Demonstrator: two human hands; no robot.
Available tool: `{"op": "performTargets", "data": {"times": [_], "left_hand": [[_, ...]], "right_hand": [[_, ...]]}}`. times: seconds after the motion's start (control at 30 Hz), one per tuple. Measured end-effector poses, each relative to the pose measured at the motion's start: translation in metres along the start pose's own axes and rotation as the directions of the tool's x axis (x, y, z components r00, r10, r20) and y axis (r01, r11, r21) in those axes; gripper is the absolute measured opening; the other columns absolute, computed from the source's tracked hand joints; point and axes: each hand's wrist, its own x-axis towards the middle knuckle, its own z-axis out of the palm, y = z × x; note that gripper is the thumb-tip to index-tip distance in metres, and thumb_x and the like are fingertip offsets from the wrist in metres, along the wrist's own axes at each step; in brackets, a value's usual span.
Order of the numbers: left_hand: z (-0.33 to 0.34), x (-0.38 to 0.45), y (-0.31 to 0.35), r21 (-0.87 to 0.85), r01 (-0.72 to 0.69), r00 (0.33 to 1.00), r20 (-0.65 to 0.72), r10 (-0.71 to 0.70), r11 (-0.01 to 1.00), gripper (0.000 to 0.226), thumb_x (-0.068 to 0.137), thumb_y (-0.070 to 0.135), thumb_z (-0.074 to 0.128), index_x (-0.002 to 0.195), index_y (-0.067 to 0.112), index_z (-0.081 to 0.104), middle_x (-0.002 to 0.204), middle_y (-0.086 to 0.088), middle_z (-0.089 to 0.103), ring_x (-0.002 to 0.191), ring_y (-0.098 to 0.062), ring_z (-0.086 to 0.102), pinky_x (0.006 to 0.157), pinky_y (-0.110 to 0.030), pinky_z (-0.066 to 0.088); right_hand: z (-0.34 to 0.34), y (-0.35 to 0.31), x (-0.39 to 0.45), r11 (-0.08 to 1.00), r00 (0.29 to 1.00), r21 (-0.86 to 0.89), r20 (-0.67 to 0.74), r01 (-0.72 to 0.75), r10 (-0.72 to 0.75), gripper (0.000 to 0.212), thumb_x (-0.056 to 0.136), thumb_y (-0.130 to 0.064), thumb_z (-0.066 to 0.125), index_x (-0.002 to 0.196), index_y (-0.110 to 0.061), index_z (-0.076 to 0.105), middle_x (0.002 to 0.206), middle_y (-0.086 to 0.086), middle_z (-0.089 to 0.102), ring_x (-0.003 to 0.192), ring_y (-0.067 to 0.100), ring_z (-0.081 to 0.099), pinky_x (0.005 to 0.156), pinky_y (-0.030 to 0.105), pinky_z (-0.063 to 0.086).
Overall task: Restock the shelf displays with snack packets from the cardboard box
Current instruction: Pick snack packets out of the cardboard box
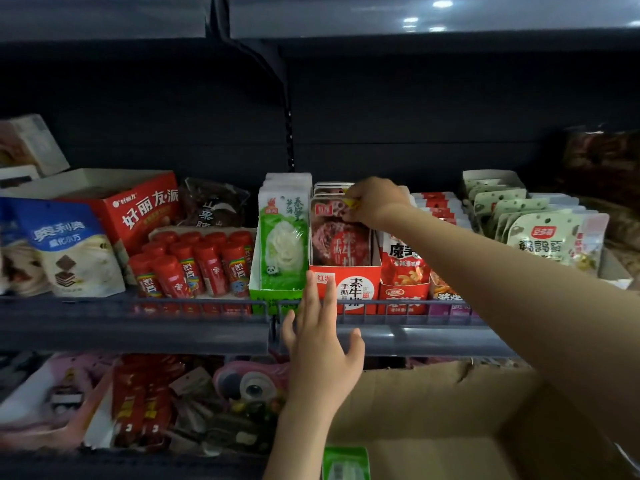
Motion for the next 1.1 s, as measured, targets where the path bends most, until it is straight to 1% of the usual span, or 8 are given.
{"op": "performTargets", "data": {"times": [0.3,0.47,0.57,0.7,0.8,0.9,1.0,1.1], "left_hand": [[-0.001,0.001,0.0,-0.015,0.01,1.0,-0.008,-0.011,1.0,0.076,0.094,0.043,0.044,0.149,0.035,-0.008,0.151,0.017,-0.031,0.144,-0.003,-0.004,0.113,-0.034,-0.014],[-0.002,-0.002,0.004,-0.001,0.024,1.0,-0.002,-0.024,1.0,0.07,0.096,0.041,0.042,0.15,0.034,-0.003,0.154,0.015,-0.02,0.144,-0.004,0.003,0.111,-0.029,-0.017],[-0.002,-0.009,0.011,-0.03,-0.002,0.999,-0.048,0.001,1.0,0.062,0.095,0.036,0.045,0.15,0.03,0.016,0.157,0.015,0.001,0.142,-0.001,0.011,0.111,-0.022,-0.013],[0.001,-0.023,0.023,-0.133,0.002,0.997,-0.079,-0.013,0.991,0.044,0.09,0.033,0.047,0.134,0.027,0.05,0.137,0.013,0.048,0.128,-0.01,0.041,0.109,-0.023,0.017],[0.01,-0.039,0.031,-0.216,0.013,1.0,0.029,-0.007,0.976,0.034,0.089,0.03,0.05,0.121,0.029,0.059,0.112,0.018,0.059,0.107,-0.006,0.055,0.098,-0.028,0.041],[0.024,-0.052,0.04,-0.316,0.105,0.973,0.228,-0.032,0.943,0.023,0.089,0.018,0.055,0.108,0.028,0.063,0.097,0.019,0.059,0.087,0.006,0.055,0.079,-0.012,0.044],[0.05,-0.062,0.041,-0.273,0.233,0.893,0.439,-0.094,0.934,0.018,0.089,0.018,0.055,0.098,0.029,0.064,0.093,0.012,0.066,0.075,0.005,0.055,0.071,-0.012,0.045],[0.076,-0.072,0.038,-0.179,0.282,0.785,0.608,-0.12,0.943,0.015,0.089,0.02,0.055,0.098,0.024,0.066,0.089,0.009,0.065,0.08,-0.007,0.061,0.076,-0.023,0.05]], "right_hand": [[0.001,-0.001,0.003,0.985,0.996,-0.172,-0.077,0.03,-0.044,0.039,0.086,-0.034,0.066,0.124,-0.031,0.058,0.118,0.002,0.063,0.106,0.024,0.059,0.081,0.031,0.047],[-0.003,0.01,-0.025,0.987,0.968,0.046,-0.205,0.154,-0.142,0.033,0.086,-0.023,0.066,0.119,-0.023,0.064,0.122,0.004,0.063,0.113,0.021,0.056,0.093,0.033,0.048],[-0.004,0.022,-0.066,0.956,0.935,0.147,-0.29,0.252,-0.202,0.027,0.088,-0.022,0.064,0.115,-0.016,0.067,0.119,0.001,0.066,0.113,0.017,0.055,0.088,0.02,0.039],[0.006,0.049,-0.12,0.934,0.945,0.269,-0.289,0.235,-0.155,0.024,0.087,-0.023,0.066,0.111,-0.019,0.069,0.103,-0.008,0.066,0.094,0.002,0.056,0.079,0.008,0.036],[0.029,0.073,-0.156,0.898,0.965,0.4,-0.248,0.181,-0.085,0.019,0.083,-0.017,0.071,0.102,-0.016,0.072,0.089,-0.012,0.065,0.074,-0.01,0.056,0.072,0.0,0.039],[0.06,0.1,-0.188,0.879,0.99,0.474,-0.139,0.056,0.012,0.019,0.082,-0.016,0.071,0.101,-0.02,0.071,0.087,-0.01,0.068,0.076,-0.004,0.06,0.071,0.002,0.042],[0.089,0.126,-0.216,0.881,0.997,0.47,-0.031,-0.044,0.067,0.019,0.082,-0.017,0.071,0.101,-0.022,0.071,0.084,-0.014,0.066,0.076,-0.015,0.058,0.069,-0.001,0.039],[0.111,0.149,-0.239,0.888,0.99,0.438,0.096,-0.138,0.107,0.023,0.083,-0.02,0.071,0.106,-0.018,0.071,0.09,-0.008,0.069,0.072,-0.008,0.056,0.069,0.001,0.037]]}}
